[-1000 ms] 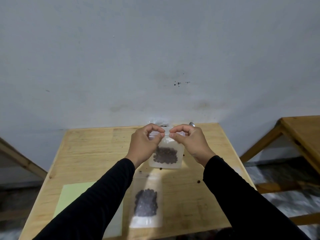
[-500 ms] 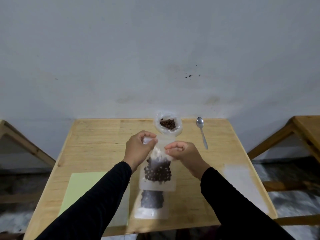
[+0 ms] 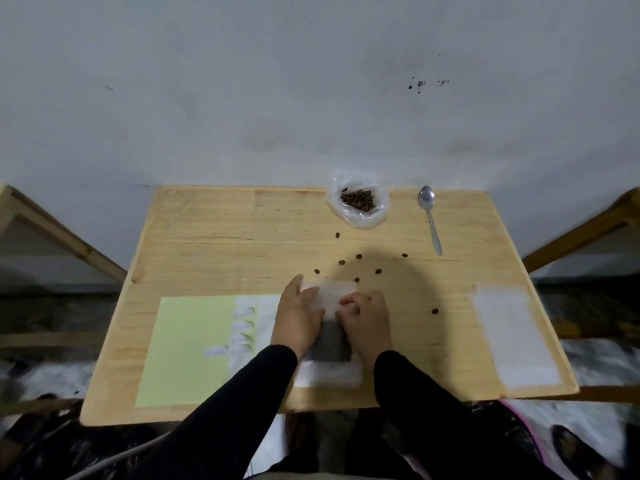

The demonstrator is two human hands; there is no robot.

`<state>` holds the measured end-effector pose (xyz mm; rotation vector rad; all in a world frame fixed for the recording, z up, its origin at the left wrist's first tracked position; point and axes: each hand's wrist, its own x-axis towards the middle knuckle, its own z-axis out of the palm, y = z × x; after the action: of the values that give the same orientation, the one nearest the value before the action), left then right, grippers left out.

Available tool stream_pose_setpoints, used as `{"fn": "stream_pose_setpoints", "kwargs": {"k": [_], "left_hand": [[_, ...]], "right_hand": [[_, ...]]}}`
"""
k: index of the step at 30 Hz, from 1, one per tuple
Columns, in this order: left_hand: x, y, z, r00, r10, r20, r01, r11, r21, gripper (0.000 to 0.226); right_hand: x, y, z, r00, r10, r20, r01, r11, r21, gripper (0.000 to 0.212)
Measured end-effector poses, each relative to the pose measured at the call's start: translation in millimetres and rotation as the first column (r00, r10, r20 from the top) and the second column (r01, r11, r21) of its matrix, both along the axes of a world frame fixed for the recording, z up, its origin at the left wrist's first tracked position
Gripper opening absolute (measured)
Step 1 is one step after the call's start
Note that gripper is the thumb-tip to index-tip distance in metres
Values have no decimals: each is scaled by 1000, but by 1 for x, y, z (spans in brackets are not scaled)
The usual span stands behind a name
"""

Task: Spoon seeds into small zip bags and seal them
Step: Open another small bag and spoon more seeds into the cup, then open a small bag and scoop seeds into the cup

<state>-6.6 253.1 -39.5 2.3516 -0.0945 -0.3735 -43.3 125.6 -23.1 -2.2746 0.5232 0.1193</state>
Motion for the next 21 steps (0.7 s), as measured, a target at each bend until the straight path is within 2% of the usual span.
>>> {"fn": "stream_pose_setpoints", "kwargs": {"k": [1,3,5,7,9,11,13,15,17,20,21], "left_hand": [[-1,1,-3,998,-40,42,40,999,21,44],[-4,2,-4,976,-158,147,144,984,100,41],[-4,2,-10,933,-295,206,248,942,226,41],[-5,0,-7,856,-473,210,347,826,445,41],[-5,-1,-6,778,-614,132,424,669,611,43],[-4,-3,-10,712,-687,146,408,574,710,43],[-3,-6,-5,690,-717,100,419,508,752,41],[-4,-9,0,680,-725,110,454,534,713,35],[-4,-16,18,738,-670,81,492,617,615,27],[14,-36,21,834,-471,288,375,866,331,14],[20,-44,20,833,-456,312,376,882,284,13]], "right_hand": [[-2,3,-4,999,36,39,-32,994,-105,28],[-3,5,-8,994,81,73,-67,981,-184,20],[-4,1,-15,962,236,134,-189,937,-294,20],[-8,3,-18,927,365,89,-309,874,-376,23],[-14,6,-4,902,431,21,-380,817,-434,35],[-17,7,2,865,502,5,-434,753,-494,42],[-18,5,8,846,532,-34,-473,719,-508,33],[-18,1,9,837,546,-30,-468,688,-555,30],[-14,-7,14,835,549,-32,-444,639,-628,30],[-9,-27,28,846,533,19,-384,634,-671,26],[-8,-35,32,861,508,27,-358,644,-676,27]]}}
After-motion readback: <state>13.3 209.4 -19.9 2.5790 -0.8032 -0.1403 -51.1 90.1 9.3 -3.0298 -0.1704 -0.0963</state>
